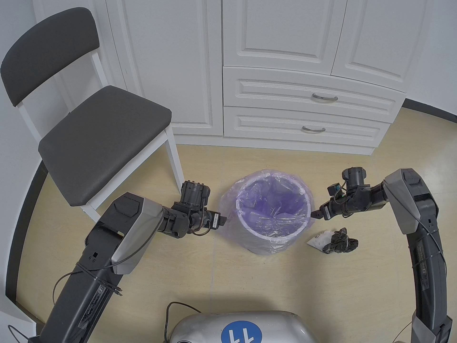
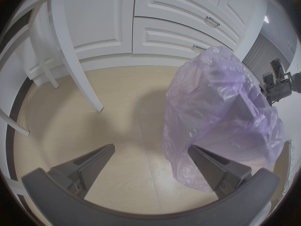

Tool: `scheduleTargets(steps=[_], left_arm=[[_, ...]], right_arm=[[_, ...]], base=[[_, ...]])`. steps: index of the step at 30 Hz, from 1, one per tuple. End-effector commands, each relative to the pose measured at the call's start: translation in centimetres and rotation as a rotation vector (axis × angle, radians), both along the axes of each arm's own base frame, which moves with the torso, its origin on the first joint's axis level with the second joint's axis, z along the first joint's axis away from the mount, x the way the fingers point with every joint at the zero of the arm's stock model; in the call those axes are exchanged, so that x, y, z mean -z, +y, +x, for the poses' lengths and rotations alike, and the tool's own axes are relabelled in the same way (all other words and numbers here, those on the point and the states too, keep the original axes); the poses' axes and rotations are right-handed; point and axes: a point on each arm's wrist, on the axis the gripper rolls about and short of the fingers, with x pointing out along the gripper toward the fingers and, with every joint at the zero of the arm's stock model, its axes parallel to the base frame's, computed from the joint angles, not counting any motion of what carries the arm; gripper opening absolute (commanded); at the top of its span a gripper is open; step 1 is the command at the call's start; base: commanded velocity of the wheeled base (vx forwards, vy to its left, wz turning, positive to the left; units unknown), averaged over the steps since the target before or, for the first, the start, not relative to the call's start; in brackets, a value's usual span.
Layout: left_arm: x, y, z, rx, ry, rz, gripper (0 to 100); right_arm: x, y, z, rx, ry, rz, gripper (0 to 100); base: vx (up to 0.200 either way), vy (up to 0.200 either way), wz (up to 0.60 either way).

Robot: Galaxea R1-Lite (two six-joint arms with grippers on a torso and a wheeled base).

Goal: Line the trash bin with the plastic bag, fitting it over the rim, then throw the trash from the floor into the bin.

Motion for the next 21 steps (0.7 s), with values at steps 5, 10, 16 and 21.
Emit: scheduleTargets(steps=[5, 10, 16, 21], left_arm=[[3.1, 1.8, 0.3, 0.015, 0.056, -0.011, 100], [4.2, 1.8, 0.1, 0.021, 0.072, -0.008, 100], [4.2, 2.3, 0.4, 0.021, 0.052, -0.031, 100], [2.0, 2.1, 0.8, 0.003, -0.001, -0.047, 100]], right_arm=[[7.8, 1.0, 0.1, -0.034, 0.166, -0.017, 100], [9.0, 1.1, 0.0, -0.043, 0.157, -0.022, 100], [8.5, 1.1, 0.4, -0.036, 0.124, -0.012, 100], [3.8, -0.2, -0.6, -0.014, 0.110, -0.015, 100]], base=[[0.000, 0.000, 0.00], [0.000, 0.000, 0.00], [0.000, 0.000, 0.00], [0.000, 0.000, 0.00]])
